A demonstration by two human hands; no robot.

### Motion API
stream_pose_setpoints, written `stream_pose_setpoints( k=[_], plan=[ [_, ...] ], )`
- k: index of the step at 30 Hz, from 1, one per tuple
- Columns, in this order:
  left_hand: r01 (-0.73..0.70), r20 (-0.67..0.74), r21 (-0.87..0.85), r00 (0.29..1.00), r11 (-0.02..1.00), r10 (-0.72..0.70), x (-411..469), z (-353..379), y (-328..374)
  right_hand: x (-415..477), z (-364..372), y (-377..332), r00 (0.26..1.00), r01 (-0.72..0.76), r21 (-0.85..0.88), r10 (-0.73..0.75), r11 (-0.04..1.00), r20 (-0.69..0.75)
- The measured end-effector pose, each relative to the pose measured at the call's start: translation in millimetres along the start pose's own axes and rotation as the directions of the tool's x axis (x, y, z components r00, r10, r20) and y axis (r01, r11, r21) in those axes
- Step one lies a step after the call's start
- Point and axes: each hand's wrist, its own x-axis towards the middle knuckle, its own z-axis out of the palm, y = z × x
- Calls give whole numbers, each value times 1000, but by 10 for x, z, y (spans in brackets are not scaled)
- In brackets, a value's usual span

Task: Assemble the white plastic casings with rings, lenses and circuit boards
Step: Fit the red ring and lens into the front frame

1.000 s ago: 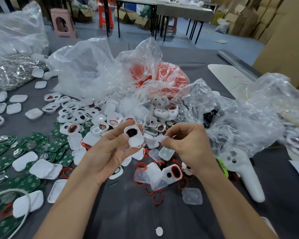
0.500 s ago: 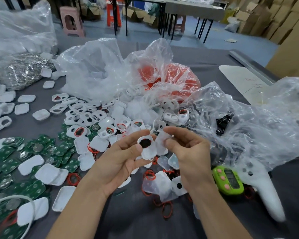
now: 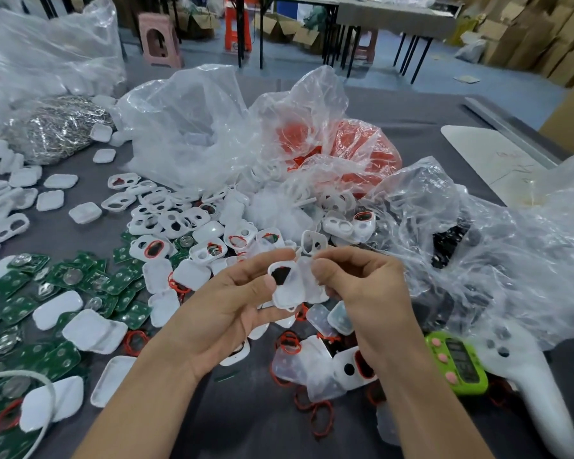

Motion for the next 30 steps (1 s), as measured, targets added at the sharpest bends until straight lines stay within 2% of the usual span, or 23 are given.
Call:
stream_pose_setpoints(
  k=[3,11,17,19,22,24,27,30],
  plan=[
    [28,19,17,999,999,-28,-5,26,-8,-15,-22,-30,995,66,-47,-62,997,83],
    [37,91,86,995,996,-45,-4,40,-30,-60,28,23,988,142,-246,-124,959,90],
    [36,92,65,995,997,-42,1,20,-44,-99,98,96,968,226,-406,-252,886,-12],
    [41,73,45,996,998,-45,2,21,-49,-89,81,119,982,157,-333,-184,930,-51],
    [35,52,40,998,999,-37,-8,19,-43,-74,16,118,992,34,-130,-49,991,-114],
    [29,41,40,999,999,-30,-7,16,-37,-78,-37,111,987,40,-168,-66,985,-146],
    [16,22,62,1000,998,-17,10,13,-41,-121,-40,95,964,194,-367,-246,910,-98],
    [7,5,103,1000,995,-8,21,4,-59,-183,55,111,897,374,-588,-441,717,32]
  ],
)
